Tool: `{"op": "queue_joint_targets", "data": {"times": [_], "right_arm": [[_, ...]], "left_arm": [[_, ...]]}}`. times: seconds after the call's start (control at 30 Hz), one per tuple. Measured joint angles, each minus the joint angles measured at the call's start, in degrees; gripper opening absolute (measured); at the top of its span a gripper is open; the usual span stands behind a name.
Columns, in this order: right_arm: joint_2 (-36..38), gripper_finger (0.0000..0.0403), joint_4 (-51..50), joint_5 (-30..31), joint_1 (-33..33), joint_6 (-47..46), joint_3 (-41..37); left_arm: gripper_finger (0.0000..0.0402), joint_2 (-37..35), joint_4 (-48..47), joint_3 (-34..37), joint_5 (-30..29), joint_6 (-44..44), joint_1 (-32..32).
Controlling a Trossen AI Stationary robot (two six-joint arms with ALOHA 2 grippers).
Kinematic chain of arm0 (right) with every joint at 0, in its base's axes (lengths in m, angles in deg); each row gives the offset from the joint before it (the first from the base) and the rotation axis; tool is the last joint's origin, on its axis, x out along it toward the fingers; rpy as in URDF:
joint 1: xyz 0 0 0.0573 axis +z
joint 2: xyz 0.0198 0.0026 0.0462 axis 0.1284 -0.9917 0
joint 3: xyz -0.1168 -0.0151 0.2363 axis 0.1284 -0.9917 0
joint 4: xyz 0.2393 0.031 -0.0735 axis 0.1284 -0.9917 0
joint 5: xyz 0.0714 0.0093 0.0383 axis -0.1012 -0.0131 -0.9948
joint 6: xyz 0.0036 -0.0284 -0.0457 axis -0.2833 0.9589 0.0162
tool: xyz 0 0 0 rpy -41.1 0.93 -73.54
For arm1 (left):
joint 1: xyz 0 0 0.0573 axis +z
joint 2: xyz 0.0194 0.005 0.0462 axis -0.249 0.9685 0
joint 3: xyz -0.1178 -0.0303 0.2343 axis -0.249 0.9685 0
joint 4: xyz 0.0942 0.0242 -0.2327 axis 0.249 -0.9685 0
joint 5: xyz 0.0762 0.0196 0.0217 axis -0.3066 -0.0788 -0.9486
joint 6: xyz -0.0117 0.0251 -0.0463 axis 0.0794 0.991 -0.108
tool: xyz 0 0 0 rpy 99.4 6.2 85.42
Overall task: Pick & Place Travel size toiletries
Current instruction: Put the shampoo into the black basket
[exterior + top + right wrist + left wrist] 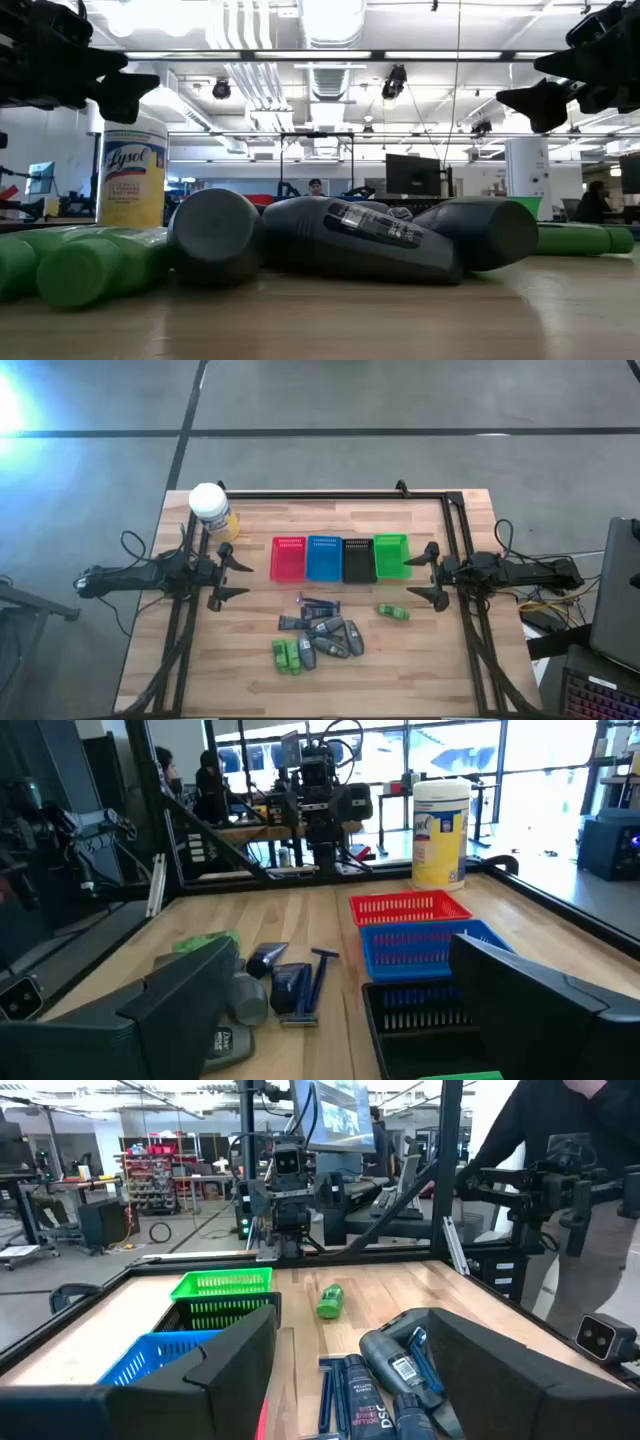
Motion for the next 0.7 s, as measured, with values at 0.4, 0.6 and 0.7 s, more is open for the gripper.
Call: {"op": "queue_joint_targets", "data": {"times": [0.4,0.6,0.7], "right_arm": [[0.02,0.0364,-0.02,0.0,0.01,0.09,0.0],[0.02,0.0364,-0.02,0.0,0.02,0.09,0.0],[0.0,0.0364,0.74,0.02,0.0,2.41,0.0]], "left_arm": [[0.0264,0.0,2.86,0.07,-3.51,2.8,0.0],[0.0264,0.15,10.15,0.07,-4.68,0.42,0.02],[0.0264,0.15,14.34,0.07,-5.17,-3.43,0.02]]}}
